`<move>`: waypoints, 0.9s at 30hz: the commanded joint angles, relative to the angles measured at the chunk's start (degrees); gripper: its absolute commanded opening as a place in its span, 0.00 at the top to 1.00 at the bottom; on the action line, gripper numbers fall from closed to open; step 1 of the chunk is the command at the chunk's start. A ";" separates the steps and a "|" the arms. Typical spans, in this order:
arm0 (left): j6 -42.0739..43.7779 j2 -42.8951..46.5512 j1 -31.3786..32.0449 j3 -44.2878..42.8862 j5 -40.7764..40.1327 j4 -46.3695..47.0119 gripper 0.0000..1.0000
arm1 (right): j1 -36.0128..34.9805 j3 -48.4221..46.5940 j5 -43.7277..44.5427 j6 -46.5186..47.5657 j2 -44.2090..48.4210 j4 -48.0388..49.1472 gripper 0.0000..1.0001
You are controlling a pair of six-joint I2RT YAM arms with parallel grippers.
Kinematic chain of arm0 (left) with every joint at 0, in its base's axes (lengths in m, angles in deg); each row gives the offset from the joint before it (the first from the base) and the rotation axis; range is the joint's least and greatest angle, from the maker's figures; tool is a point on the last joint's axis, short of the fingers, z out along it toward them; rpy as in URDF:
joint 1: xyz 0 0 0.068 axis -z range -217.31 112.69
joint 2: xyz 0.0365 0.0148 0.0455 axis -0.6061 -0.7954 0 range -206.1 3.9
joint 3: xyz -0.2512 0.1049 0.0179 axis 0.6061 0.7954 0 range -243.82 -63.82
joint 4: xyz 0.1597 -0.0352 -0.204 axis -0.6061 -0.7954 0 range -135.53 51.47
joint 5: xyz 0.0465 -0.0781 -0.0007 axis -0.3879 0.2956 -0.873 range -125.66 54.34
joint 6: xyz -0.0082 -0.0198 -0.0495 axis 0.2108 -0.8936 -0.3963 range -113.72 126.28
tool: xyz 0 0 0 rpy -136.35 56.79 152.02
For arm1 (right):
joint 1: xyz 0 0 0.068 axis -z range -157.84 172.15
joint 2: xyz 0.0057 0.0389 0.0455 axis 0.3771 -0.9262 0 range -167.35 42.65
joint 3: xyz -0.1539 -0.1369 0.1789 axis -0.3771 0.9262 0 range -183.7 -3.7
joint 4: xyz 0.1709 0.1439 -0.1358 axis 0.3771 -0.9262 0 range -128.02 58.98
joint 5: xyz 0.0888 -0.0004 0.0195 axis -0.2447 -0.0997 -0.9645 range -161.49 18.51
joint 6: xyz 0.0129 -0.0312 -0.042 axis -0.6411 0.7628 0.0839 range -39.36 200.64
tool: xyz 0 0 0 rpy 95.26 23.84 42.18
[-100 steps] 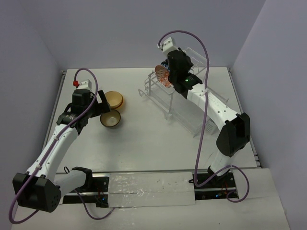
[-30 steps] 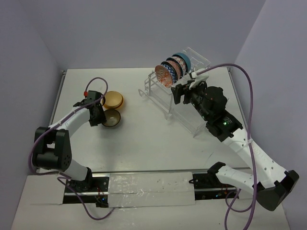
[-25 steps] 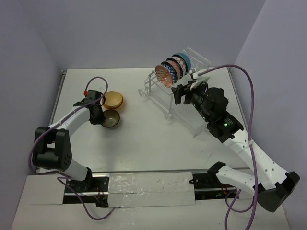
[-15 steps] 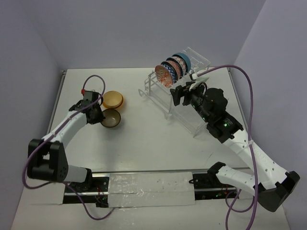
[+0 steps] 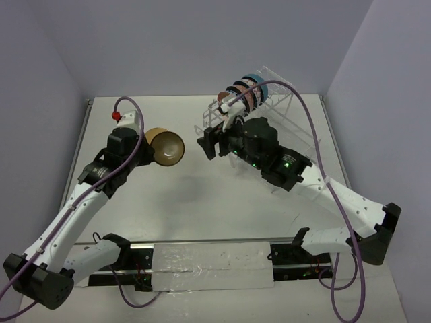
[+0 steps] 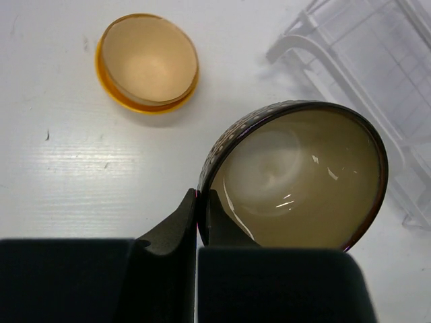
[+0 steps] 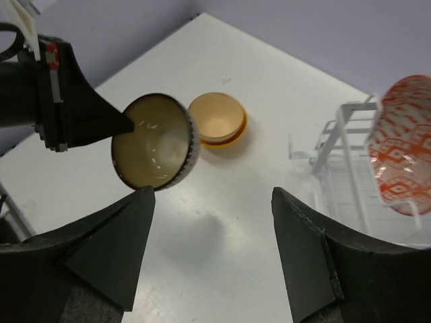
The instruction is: Load the bowls into the dish rack
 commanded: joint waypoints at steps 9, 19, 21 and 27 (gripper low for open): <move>-1.52 2.17 11.00 -6.46 -7.95 4.02 1.00 | -4.10 -14.10 9.58 -7.15 -14.49 -9.41 0.28; -0.82 0.85 14.70 -8.75 -11.12 3.76 1.00 | -4.54 -17.44 8.79 -7.41 -18.80 -11.78 0.35; -0.64 0.76 15.05 -9.10 -11.56 3.67 1.00 | -4.54 -17.71 8.88 -7.15 -19.68 -12.49 0.36; -0.12 0.41 15.58 -9.80 -11.82 3.41 1.00 | -4.54 -18.23 9.67 -6.71 -20.82 -13.28 0.43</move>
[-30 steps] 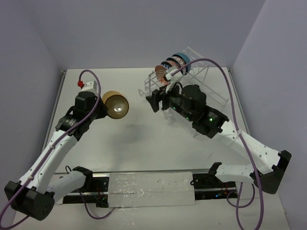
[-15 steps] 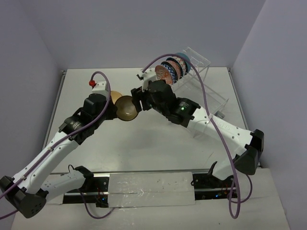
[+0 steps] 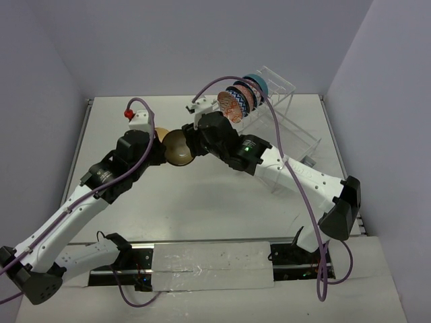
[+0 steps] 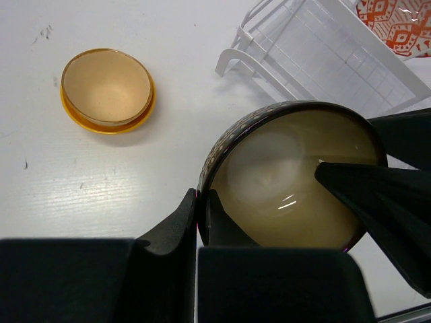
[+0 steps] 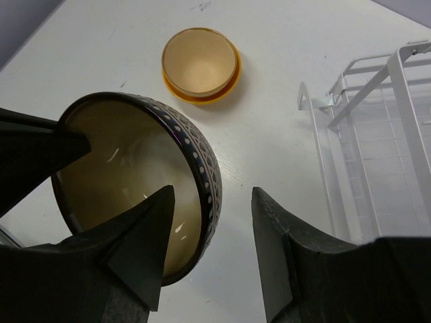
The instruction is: Load the bowls into the dish rack
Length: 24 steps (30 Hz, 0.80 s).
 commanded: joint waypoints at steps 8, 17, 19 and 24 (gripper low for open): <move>0.17 -0.49 1.14 -3.95 -1.64 4.41 1.00 | -0.63 -4.05 2.18 0.53 -0.94 -1.19 0.67; 0.08 -0.84 1.84 -4.12 -2.17 4.41 1.00 | -0.72 -4.76 4.29 0.88 -1.90 -2.34 0.91; 0.08 -0.76 1.93 -4.21 -2.34 4.41 1.00 | -0.81 -4.85 4.38 0.88 -2.26 -2.60 0.92; 0.17 -0.58 2.19 -4.39 -2.52 4.41 1.00 | -0.90 -5.37 3.77 0.97 -2.78 -2.86 0.72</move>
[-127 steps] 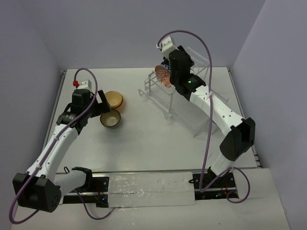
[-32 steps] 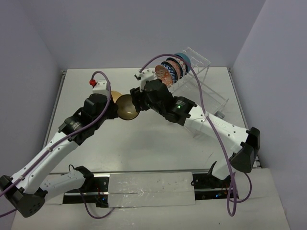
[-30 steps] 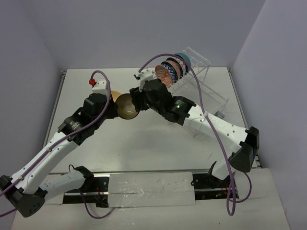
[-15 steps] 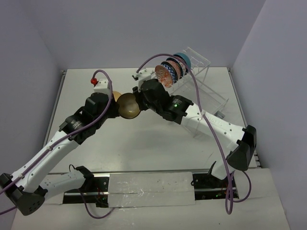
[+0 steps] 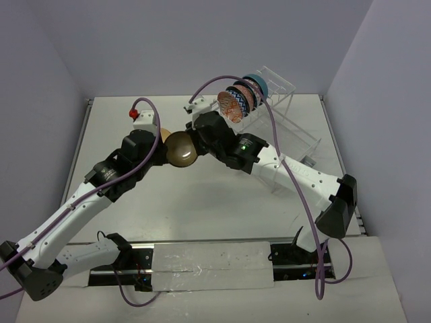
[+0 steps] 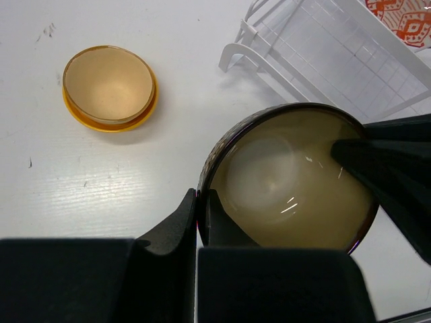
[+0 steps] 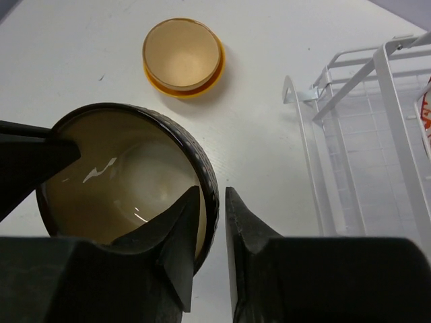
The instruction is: Load the bowls into the dish rack
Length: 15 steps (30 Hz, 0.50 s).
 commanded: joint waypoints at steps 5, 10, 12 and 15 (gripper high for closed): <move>-0.31 1.17 0.77 -3.62 -1.19 4.87 1.00 | -0.61 -4.48 -0.09 -0.10 -2.11 -0.84 0.67; -0.13 1.43 0.95 -3.62 -1.71 4.69 1.00 | -0.70 -4.92 0.70 -0.10 -2.64 -1.19 0.71; -0.22 1.52 0.95 -3.62 -1.71 4.52 1.00 | -0.70 -4.92 1.23 -0.02 -2.64 -1.28 0.78; -0.13 1.87 1.03 -3.36 -1.71 4.96 1.00 | -0.88 -5.19 2.63 0.25 -2.64 -1.80 0.90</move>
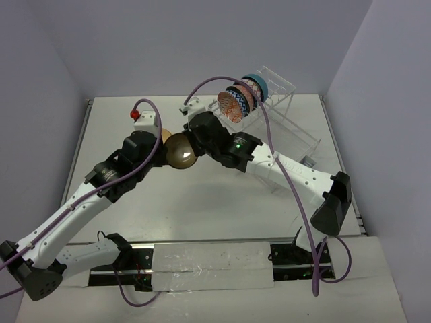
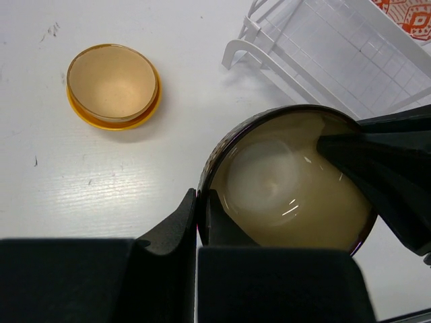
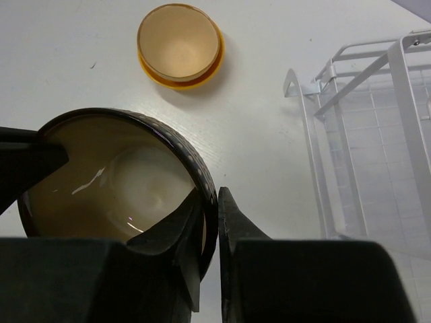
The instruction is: Load the bowls into the dish rack
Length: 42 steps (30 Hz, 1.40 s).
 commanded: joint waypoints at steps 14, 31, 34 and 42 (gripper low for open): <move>-4.20 -0.50 0.18 -6.59 0.23 2.36 0.02 | 0.04 -0.10 17.04 8.02 6.08 0.43 1.00; -0.25 0.29 -25.48 5.53 13.25 7.63 0.01 | 20.16 -8.81 35.68 35.08 14.70 16.13 1.00; 0.81 -0.23 -25.84 8.26 12.28 8.95 0.01 | 23.23 -6.36 36.57 43.78 14.00 28.70 1.00; 1.51 0.11 -25.92 10.37 12.19 9.74 0.01 | 29.22 -10.29 30.07 54.43 5.22 44.63 1.00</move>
